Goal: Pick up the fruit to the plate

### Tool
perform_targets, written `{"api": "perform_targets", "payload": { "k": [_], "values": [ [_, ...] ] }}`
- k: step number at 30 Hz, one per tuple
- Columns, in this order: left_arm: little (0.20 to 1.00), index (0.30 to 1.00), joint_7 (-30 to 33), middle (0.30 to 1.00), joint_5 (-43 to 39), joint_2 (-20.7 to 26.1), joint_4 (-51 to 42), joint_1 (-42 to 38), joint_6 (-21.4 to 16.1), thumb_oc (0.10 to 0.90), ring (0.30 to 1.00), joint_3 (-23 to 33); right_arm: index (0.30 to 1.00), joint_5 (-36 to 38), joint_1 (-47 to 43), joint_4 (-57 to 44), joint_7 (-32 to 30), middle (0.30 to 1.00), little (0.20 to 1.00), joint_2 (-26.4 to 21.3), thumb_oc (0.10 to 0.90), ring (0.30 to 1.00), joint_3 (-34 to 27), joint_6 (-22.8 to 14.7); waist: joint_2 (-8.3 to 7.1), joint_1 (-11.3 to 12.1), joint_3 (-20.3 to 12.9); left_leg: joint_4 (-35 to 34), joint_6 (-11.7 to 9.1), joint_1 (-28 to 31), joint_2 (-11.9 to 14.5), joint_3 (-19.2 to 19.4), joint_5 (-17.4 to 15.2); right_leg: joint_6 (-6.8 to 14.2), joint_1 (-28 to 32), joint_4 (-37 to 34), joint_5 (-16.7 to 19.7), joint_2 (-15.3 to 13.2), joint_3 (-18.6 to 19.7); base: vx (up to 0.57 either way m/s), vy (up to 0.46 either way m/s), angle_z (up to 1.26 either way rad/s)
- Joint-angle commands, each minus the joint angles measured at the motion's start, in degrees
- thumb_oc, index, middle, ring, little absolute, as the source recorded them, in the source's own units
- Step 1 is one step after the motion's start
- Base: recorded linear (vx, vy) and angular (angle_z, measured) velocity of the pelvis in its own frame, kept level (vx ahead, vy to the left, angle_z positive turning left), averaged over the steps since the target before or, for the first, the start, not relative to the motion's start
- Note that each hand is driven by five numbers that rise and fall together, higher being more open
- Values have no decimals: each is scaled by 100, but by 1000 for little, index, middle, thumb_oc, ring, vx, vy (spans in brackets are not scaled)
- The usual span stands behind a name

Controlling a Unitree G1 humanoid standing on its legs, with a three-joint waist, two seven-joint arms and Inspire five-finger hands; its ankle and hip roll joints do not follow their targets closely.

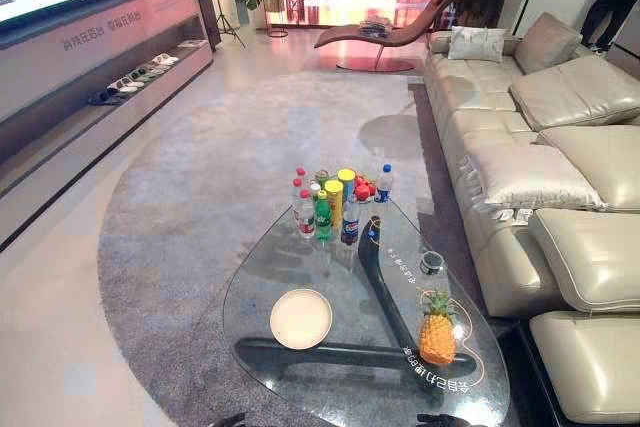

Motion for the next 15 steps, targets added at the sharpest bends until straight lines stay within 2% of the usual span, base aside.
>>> {"api": "perform_targets", "payload": {
  "k": [1,15],
  "values": [
    [900,900,-56,900,11,-31,438,-303,-10,800,900,-40,900,-185,-48,426,35,900,900,54,800,900,287,352,-161,61,96,22,-41,186,-121,10,-481,362,56,24,-17,-282,-55,493,91,-26],
    [900,900,-129,900,-22,-28,404,-316,-33,800,900,-56,900,-188,-58,428,37,900,900,35,800,900,255,420,-153,61,108,22,-46,182,-115,11,-474,369,49,24,-8,-290,-46,0,0,0]
  ]
}}
